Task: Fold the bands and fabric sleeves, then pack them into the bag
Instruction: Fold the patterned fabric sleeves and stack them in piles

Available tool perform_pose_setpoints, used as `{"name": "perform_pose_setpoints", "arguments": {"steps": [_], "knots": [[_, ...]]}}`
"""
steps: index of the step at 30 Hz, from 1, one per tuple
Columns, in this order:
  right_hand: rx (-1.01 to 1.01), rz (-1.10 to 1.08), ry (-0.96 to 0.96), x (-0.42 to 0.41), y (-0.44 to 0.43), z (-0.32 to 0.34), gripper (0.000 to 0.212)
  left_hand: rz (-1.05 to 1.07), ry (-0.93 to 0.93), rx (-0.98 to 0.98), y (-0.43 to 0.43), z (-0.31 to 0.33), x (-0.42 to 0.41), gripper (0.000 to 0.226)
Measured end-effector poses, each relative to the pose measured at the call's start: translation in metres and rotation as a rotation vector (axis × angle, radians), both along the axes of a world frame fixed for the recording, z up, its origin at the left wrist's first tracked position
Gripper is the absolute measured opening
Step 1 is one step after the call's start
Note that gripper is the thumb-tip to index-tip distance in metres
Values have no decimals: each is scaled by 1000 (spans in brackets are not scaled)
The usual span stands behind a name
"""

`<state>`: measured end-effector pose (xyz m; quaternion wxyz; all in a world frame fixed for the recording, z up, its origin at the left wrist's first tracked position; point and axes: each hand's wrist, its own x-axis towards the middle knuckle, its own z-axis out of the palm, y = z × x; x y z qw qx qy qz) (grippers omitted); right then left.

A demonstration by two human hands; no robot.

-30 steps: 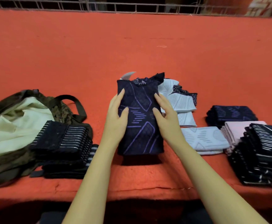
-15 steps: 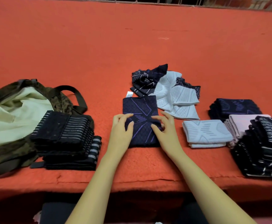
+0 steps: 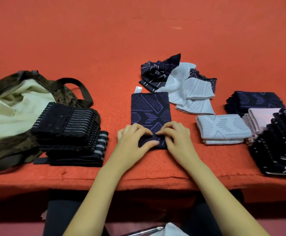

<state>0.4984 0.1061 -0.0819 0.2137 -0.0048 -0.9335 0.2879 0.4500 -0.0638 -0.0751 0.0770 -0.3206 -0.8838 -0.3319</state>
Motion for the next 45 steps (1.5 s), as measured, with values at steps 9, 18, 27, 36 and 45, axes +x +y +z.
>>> {"name": "perform_pose_setpoints", "arguments": {"steps": [9,18,27,36,45], "knots": [[-61,77,-2,6,-5,8,28,-26,-6,36,1,-2,1,33],[-41,46,-31,5,-7,10,40,-51,-15,143,-3,0,0,30],[-200,-24,-51,0,0,19,17,91,-136,134,8,18,-18,18],[-222,-336,-153,-38,3,17,31,393,-218,131,27,17,-32,37],[-58,-384,-207,-45,-3,15,32,192,-54,122,22,-3,-36,28]]}}
